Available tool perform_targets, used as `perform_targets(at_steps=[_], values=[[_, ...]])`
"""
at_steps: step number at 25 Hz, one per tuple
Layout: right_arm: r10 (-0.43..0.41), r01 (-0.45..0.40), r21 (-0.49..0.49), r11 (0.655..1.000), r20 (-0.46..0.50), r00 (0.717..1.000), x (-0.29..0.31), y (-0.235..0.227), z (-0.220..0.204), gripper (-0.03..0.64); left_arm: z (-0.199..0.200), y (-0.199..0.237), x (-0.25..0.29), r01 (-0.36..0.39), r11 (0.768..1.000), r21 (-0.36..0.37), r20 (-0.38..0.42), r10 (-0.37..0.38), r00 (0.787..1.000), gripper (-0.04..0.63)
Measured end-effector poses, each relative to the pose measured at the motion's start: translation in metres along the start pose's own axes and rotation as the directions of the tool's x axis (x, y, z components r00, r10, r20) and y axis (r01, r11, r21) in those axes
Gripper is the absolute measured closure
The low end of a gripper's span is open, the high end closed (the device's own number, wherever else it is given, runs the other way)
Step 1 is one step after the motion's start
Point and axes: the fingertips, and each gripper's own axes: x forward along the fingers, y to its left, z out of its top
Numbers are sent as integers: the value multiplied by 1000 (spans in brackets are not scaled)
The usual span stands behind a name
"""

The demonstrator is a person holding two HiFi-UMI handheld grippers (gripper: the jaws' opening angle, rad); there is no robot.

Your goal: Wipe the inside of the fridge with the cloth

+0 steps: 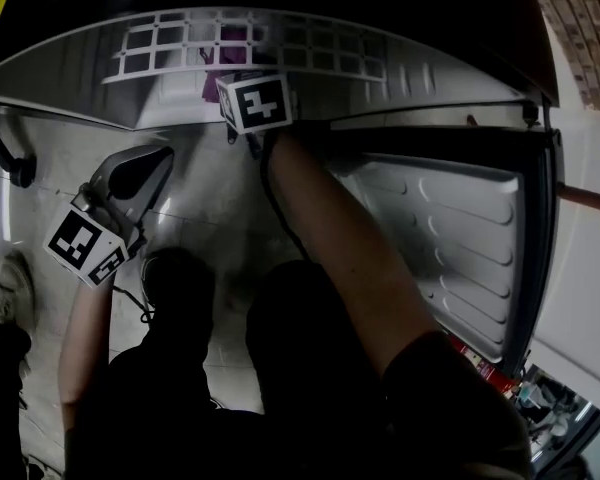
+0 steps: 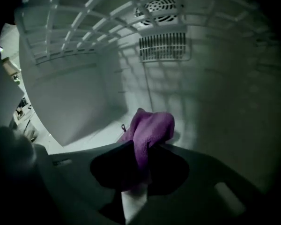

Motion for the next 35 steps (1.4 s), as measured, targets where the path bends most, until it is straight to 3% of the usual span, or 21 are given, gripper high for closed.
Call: perform_targets(at_steps=[5, 10, 16, 19, 22, 27, 31, 35], values=[[-119, 121, 84, 989, -32, 992, -22, -44, -20, 538, 3, -11, 5, 4, 1000, 13, 5, -4, 1000, 578], [-266, 277, 112, 954, -105, 958, -40, -77, -39, 537, 4, -13, 12, -4, 1000, 17, 11, 4, 1000, 578], [-377, 373, 149, 916, 2, 926, -64, -95, -17, 537, 10, -8, 12, -61, 998, 25, 6, 61, 998, 578], [-425, 400, 193, 896, 109, 899, -77, -92, 9, 537, 14, 1, 6, -105, 993, 44, 30, 104, 994, 578], [-494, 455, 284, 844, 80, 866, -97, -119, -3, 537, 19, -7, 18, -80, 996, 30, 63, 78, 995, 578], [-488, 461, 367, 808, -23, 873, -101, -123, -32, 538, 30, -12, 31, -56, 998, 27, 89, 53, 995, 578], [-429, 433, 454, 779, -118, 895, -89, -116, -60, 538, 26, -13, 34, -46, 999, 20, 78, 44, 996, 578], [-382, 395, 487, 779, -131, 915, -83, -106, -70, 538, 17, -8, 35, -48, 999, 0, 60, 48, 997, 578]])
